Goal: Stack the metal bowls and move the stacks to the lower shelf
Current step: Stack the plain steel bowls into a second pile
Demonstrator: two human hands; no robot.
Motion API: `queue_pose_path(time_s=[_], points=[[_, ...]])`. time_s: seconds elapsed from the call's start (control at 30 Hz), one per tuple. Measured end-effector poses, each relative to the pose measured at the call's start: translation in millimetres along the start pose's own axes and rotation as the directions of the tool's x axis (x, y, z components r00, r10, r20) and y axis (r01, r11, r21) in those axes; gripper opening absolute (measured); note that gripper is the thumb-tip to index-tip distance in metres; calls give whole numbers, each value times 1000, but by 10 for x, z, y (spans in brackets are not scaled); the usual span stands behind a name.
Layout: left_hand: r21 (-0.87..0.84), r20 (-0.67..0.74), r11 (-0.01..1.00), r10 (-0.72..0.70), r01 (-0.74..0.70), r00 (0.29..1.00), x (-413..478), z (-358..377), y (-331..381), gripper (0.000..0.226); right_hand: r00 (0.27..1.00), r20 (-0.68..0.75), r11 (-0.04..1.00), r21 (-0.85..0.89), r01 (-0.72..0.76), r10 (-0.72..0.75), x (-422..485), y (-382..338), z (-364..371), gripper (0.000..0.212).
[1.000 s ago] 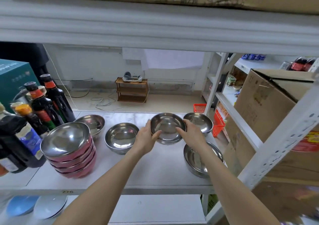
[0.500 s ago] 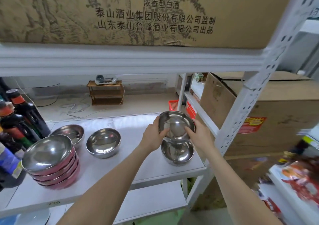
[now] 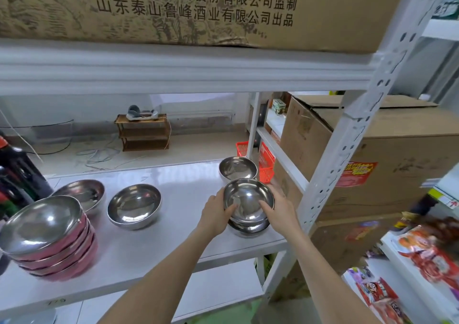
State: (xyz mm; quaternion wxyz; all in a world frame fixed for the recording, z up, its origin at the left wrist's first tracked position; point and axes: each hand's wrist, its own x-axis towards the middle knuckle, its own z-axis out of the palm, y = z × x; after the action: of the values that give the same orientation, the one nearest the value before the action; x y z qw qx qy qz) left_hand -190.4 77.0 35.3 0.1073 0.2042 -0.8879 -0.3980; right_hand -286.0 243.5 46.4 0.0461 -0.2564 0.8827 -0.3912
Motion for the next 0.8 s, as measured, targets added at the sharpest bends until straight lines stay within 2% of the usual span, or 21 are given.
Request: queue_pose_path(time_s=[0.1, 0.23, 0.4, 0.8], points=[[-14, 27, 1000, -22, 23, 999, -5, 89, -70, 54, 1000, 14, 1000, -6, -4, 4, -30, 73, 65, 43], [-20, 42, 999, -49, 50, 998, 12, 135, -130, 56, 997, 24, 997, -48, -67, 68, -31, 169, 115, 33], [-9, 56, 999, -48, 48, 997, 33, 142, -178, 52, 997, 28, 996, -56, -66, 67, 0, 193, 144, 25], [23, 2, 998, -54, 54, 999, -78, -28, -404, 49, 997, 27, 997, -33, -68, 69, -123, 33, 362, 28]])
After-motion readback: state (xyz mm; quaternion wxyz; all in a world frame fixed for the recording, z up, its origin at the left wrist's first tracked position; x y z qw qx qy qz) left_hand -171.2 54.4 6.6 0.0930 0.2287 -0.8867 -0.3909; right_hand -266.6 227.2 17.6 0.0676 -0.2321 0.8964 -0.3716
